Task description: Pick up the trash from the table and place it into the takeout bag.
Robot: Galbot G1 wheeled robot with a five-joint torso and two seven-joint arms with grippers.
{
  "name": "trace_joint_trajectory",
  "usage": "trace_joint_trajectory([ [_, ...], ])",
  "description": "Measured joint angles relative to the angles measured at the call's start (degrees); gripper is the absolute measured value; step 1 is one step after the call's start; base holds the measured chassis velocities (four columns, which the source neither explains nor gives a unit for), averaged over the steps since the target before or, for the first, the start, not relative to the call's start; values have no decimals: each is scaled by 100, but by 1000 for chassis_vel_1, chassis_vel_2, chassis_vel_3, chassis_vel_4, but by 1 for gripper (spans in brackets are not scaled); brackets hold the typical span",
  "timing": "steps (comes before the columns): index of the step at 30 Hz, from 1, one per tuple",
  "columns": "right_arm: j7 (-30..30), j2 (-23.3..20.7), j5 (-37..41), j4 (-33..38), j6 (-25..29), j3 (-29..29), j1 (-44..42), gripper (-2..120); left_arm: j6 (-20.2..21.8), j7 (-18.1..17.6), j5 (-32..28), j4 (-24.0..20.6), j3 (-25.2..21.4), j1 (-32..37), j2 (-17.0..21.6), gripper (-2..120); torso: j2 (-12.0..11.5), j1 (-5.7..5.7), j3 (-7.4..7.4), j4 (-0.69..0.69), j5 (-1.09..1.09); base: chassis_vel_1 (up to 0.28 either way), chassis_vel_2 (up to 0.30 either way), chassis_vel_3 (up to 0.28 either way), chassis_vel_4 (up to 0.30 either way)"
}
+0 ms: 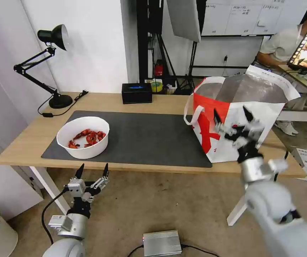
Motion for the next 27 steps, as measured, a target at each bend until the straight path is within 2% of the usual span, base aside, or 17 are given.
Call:
trace_joint_trajectory([
  [2,116,292,-305,-71,147,17,-335,100,38,-15,0,-32,3,9,58,100,0,1,0,0,0,0,0,0,0],
  [8,309,599,-526,-93,162,-2,-733,100,69,-26,-12,-77,22,-41,118,100,0,1,0,0,0,0,0,0,0],
  [14,580,931,-817,-181,-102,-456,-976,100,122,-28,-64,-9,113,-171,190,100,0,1,0,0,0,0,0,0,0],
  [20,672,1144,-1068,-248,-293,-903,-1138,100,151,-28,-103,205,180,-383,250,100,0,1,1,1,1,0,0,0,0],
  [27,681,1249,-1282,-201,-303,-1067,-1356,100,154,-29,-111,300,199,-472,263,100,0,1,1,0,1,0,0,0,0],
])
